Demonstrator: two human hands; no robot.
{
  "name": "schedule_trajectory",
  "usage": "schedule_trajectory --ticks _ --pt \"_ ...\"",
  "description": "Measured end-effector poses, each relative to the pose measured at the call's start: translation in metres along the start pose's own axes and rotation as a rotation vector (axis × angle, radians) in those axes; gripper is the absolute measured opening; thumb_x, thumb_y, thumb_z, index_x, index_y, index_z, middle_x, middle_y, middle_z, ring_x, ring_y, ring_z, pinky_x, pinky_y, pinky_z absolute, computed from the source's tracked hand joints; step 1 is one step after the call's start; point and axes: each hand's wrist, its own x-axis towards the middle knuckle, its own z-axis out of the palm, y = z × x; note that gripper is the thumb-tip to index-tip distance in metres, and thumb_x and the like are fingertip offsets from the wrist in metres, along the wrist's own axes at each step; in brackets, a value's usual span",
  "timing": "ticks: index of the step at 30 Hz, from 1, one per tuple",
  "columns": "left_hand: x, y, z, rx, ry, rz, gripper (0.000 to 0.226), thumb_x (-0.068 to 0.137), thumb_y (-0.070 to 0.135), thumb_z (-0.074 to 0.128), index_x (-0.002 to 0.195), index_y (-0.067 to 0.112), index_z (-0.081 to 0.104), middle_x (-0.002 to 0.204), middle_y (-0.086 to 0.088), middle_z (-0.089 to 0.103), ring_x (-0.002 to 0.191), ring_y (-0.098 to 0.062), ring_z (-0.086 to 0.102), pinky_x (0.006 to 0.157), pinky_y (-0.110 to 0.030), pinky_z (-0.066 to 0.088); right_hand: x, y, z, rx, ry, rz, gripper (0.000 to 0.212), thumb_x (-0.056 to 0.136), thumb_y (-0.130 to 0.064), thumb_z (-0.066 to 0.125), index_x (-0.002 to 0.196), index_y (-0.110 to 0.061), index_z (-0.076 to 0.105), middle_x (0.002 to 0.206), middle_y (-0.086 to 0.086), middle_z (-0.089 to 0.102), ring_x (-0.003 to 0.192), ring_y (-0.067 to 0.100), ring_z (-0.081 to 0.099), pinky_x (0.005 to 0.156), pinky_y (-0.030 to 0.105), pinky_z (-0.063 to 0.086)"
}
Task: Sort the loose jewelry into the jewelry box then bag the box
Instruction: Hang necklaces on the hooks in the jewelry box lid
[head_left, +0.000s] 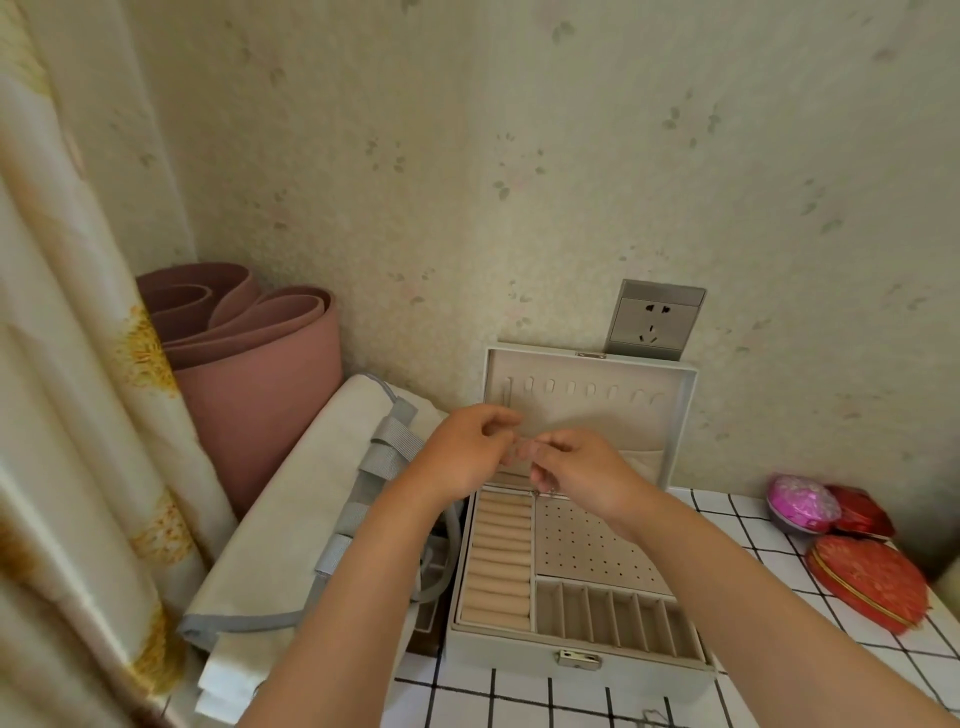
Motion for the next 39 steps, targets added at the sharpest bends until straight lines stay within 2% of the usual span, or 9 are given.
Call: schedule_trajectory --ticks 6,9,13,20,25,29,32,35,39 --pt "-0.011 0.000 0.029 -0.041 -0.146 0.000 0.030 0.102 0.015 0.043 0.128 0.025 0.054 0.127 0.004 0.060 0.073 -0.009 0.069 0.066 -0.019 0.049 -0.001 -0.018 -0.019 -0.094 0.137 -0.089 0.026 0.098 -0.015 0.054 0.079 -0.016 0.072 0.079 -0.001 0.071 0.073 0.008 0.062 0.073 0.022 0.047" --pt "-0.013 0.000 0.036 -0.111 -0.168 -0.009 0.026 0.103 0.019 0.046 0.125 0.016 0.060 0.113 0.002 0.068 0.067 -0.007 0.066 0.061 -0.012 0.047 0.001 -0.022 -0.022 -0.153 0.161 -0.134 0.026 0.099 -0.016 0.053 0.082 -0.018 0.073 0.077 -0.008 0.069 0.073 0.003 0.060 0.065 0.012 0.044" --pt "-0.013 0.000 0.032 -0.188 -0.181 -0.029 0.014 0.099 0.019 0.056 0.106 0.019 0.068 0.094 0.003 0.071 0.064 -0.003 0.062 0.054 -0.008 0.043 0.005 -0.016 -0.021 -0.190 0.149 -0.154 0.024 0.100 -0.018 0.054 0.085 -0.020 0.073 0.056 -0.022 0.062 0.055 -0.008 0.055 0.066 0.021 0.042" --pt "-0.008 -0.005 0.027 -0.145 -0.077 -0.007 0.010 0.092 0.022 0.065 0.094 0.017 0.073 0.087 0.003 0.073 0.066 -0.007 0.064 0.063 -0.017 0.048 -0.004 0.006 -0.014 -0.113 0.042 0.055 0.025 0.097 -0.011 0.047 0.094 -0.018 0.071 0.065 -0.001 0.058 0.049 0.006 0.046 0.053 0.022 0.037" --pt "-0.003 -0.006 0.026 -0.008 -0.012 0.116 0.007 0.089 0.024 0.070 0.089 0.024 0.077 0.085 0.009 0.074 0.084 -0.004 0.068 0.083 -0.025 0.055 -0.011 0.014 0.000 -0.142 -0.058 0.027 0.021 0.093 -0.007 0.059 0.080 -0.022 0.068 0.055 -0.010 0.062 0.045 0.003 0.050 0.049 0.017 0.042" --pt "-0.001 -0.012 0.024 0.144 0.017 0.181 0.012 0.091 0.024 0.067 0.101 0.023 0.074 0.094 0.010 0.069 0.089 -0.003 0.062 0.081 -0.021 0.049 -0.003 0.020 0.001 -0.098 0.052 -0.045 0.017 0.099 -0.019 0.060 0.090 -0.019 0.074 0.071 0.008 0.070 0.051 0.012 0.054 0.056 0.028 0.049" --pt "0.003 -0.022 0.022 0.401 0.092 0.280 0.025 0.096 0.026 0.058 0.119 0.020 0.066 0.106 0.004 0.061 0.094 -0.008 0.056 0.081 -0.024 0.048 0.005 0.019 -0.008 -0.213 0.125 -0.084 0.025 0.099 -0.021 0.059 0.081 -0.010 0.074 0.078 0.014 0.073 0.049 0.010 0.053 0.061 0.033 0.052" --pt "0.002 -0.030 0.027 0.732 0.163 0.390 0.028 0.095 0.017 0.052 0.121 0.012 0.061 0.117 -0.004 0.055 0.109 -0.020 0.051 0.080 -0.039 0.054 0.011 0.007 -0.018 -0.261 0.232 -0.153 0.027 0.097 -0.021 0.061 0.075 -0.011 0.073 0.073 0.009 0.073 0.048 0.008 0.054 0.059 0.030 0.051" --pt "-0.003 -0.034 0.042 0.910 0.183 0.439 0.035 0.084 0.007 0.059 0.118 0.004 0.060 0.129 -0.012 0.052 0.121 -0.028 0.047 0.085 -0.038 0.054 0.020 -0.015 -0.026 -0.199 0.296 -0.182 0.020 0.096 -0.018 0.063 0.082 -0.010 0.074 0.074 0.003 0.073 0.043 0.001 0.051 0.052 0.019 0.045"
